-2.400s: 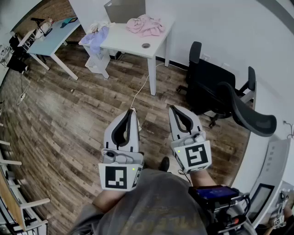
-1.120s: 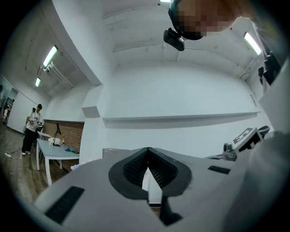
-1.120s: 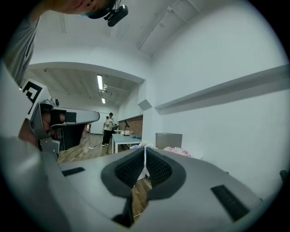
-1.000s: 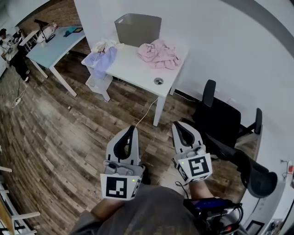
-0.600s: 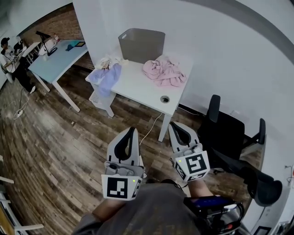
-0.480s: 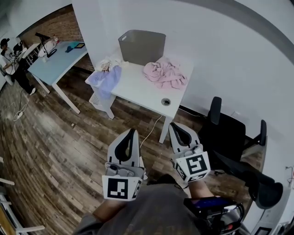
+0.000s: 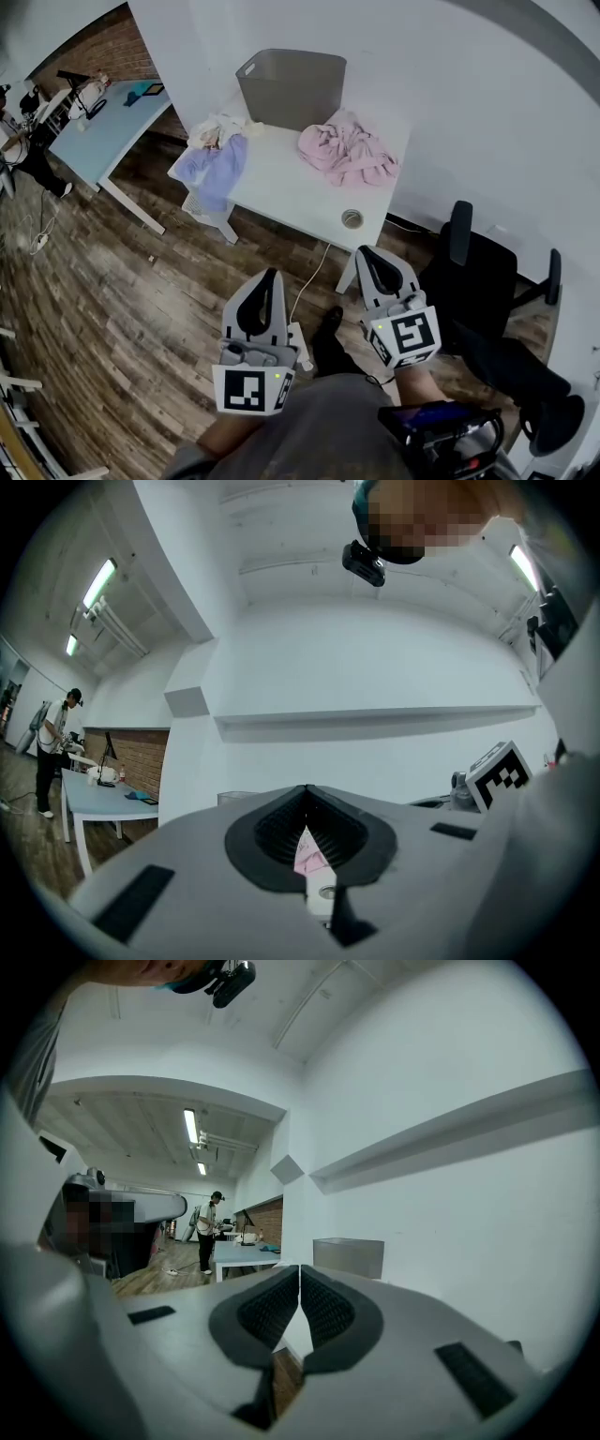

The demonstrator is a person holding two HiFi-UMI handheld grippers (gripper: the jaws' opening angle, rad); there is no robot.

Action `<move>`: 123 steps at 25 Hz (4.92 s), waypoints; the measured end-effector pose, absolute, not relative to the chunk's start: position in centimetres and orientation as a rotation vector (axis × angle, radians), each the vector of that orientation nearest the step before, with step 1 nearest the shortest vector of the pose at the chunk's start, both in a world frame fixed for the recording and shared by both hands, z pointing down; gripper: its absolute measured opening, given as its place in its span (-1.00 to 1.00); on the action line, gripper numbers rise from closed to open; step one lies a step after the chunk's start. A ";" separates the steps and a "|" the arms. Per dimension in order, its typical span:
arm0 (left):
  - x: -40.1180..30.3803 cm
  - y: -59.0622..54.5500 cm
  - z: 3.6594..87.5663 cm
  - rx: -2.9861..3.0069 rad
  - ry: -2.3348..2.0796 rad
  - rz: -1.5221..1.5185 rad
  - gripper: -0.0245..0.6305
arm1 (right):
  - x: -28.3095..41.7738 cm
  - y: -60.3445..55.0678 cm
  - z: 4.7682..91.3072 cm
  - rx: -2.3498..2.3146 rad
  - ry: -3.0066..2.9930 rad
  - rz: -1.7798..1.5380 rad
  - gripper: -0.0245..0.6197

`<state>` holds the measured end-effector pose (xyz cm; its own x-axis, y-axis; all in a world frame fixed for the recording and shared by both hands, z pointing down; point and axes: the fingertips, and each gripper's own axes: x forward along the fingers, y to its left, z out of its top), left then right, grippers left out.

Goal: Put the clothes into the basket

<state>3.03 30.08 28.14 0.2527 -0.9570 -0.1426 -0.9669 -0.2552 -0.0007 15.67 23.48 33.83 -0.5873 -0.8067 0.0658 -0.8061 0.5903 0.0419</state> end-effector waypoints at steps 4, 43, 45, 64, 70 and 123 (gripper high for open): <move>2.7 24.7 28.9 -2.437 1.859 0.157 -0.90 | 15.2 18.6 34.7 1.388 -2.718 0.000 -0.90; 5.5 -11.2 31.0 -2.745 1.490 0.114 -0.90 | 17.8 -12.9 40.9 1.593 -2.403 0.175 -0.38; 5.5 -12.3 31.9 -2.782 1.483 0.104 -0.90 | 18.0 -13.7 42.6 1.583 -2.363 0.182 -0.21; 5.5 -20.3 39.2 -2.954 1.519 0.009 -0.90 | 23.1 -17.5 60.7 1.361 -1.854 0.295 0.56; 4.8 -19.2 38.4 -2.925 1.533 0.012 -0.90 | 23.9 -17.2 59.9 1.476 -1.811 0.264 -0.28; -6.9 -17.5 27.5 -2.576 1.735 0.183 -0.90 | 8.7 -27.5 30.7 1.712 -2.395 -0.135 -0.36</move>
<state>-6.90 -17.47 27.46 0.3713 -0.9214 -0.1144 -0.9250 -0.3778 0.0403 8.74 -27.47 30.75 -0.3129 -0.9440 0.1044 -0.9264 0.3276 0.1858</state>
